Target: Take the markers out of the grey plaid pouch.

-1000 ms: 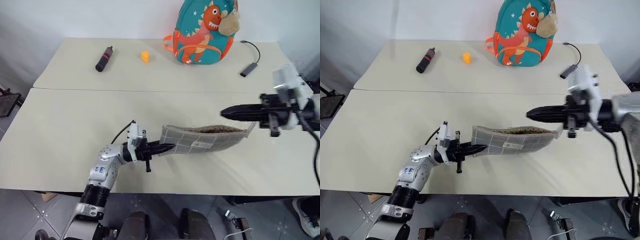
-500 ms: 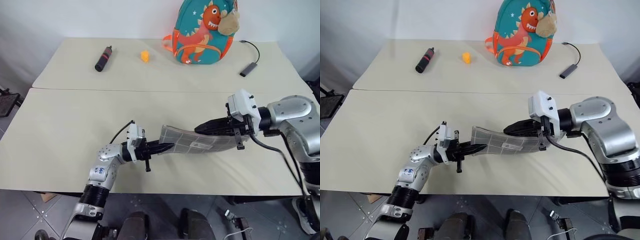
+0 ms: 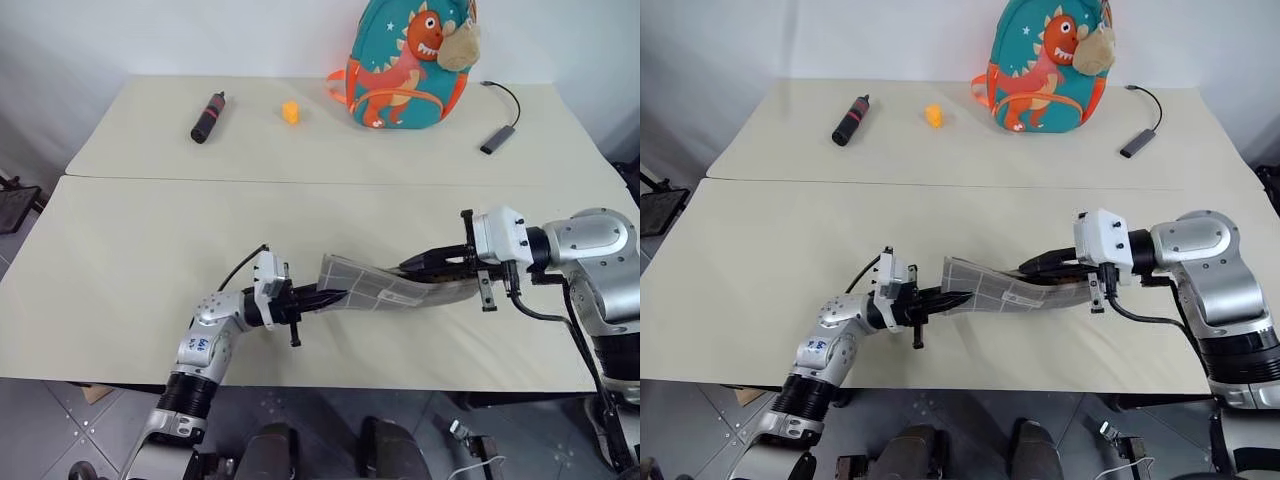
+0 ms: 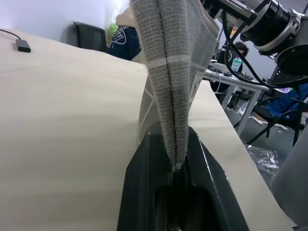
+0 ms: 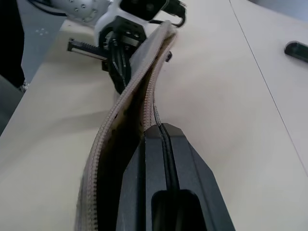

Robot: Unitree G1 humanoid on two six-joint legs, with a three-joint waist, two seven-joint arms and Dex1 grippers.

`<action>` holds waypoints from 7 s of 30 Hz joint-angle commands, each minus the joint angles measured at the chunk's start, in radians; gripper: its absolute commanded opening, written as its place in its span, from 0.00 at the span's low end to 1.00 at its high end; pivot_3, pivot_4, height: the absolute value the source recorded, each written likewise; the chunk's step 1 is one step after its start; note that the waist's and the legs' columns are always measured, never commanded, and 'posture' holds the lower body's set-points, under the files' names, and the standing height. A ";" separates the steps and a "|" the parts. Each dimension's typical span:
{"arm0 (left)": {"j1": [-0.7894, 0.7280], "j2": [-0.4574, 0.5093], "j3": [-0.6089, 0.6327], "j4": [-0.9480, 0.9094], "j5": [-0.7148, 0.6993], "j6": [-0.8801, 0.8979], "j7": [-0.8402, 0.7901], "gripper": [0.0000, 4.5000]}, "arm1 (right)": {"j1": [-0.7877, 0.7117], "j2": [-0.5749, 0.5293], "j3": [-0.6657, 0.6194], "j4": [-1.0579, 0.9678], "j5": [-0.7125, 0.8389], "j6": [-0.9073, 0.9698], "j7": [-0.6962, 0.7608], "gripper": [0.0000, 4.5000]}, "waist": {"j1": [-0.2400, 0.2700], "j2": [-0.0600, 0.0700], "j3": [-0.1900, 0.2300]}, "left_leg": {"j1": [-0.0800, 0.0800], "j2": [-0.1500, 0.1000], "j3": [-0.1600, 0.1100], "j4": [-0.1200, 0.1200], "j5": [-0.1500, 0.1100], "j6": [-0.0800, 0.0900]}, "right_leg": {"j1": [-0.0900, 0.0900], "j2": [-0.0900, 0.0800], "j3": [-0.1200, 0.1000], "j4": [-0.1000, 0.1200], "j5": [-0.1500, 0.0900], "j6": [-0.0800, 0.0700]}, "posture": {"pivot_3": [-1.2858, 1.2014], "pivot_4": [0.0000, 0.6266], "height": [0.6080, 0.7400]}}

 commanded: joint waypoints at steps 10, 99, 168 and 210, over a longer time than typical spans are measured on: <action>-0.010 -0.004 -0.001 -0.017 0.003 -0.004 0.010 0.00 | 0.038 -0.079 0.016 -0.048 0.004 0.004 0.105 0.00 | 0.002 0.000 0.000 | 0.000 0.000 0.000 0.000 0.000 0.000 | 0.000 0.000 0.000 0.000 0.000 0.000 | 0.52 0.24 1.00; 0.039 0.000 -0.037 0.016 0.073 -0.167 0.006 0.00 | -0.049 -0.031 0.397 -0.284 -0.555 0.370 -0.179 0.48 | -0.003 -0.004 -0.003 | 0.003 0.001 0.000 0.000 0.000 0.000 | 0.002 0.000 0.000 0.000 0.000 0.000 | 0.52 0.24 1.00; 0.036 -0.005 -0.031 0.010 0.065 -0.147 0.032 0.00 | -0.057 0.040 0.396 -0.228 -0.725 0.257 -0.238 0.09 | -0.005 -0.004 -0.003 | 0.003 0.001 0.000 0.000 0.000 0.000 | 0.002 0.000 0.000 0.001 0.000 -0.001 | 0.52 0.24 1.00; 0.048 0.017 -0.023 -0.020 0.048 -0.102 0.024 0.00 | 0.098 0.007 -0.080 -0.315 0.247 0.242 -0.215 0.09 | 0.000 -0.005 -0.003 | 0.003 0.001 -0.001 0.000 0.000 0.000 | 0.003 0.000 0.000 0.000 0.000 -0.001 | 0.52 0.24 1.00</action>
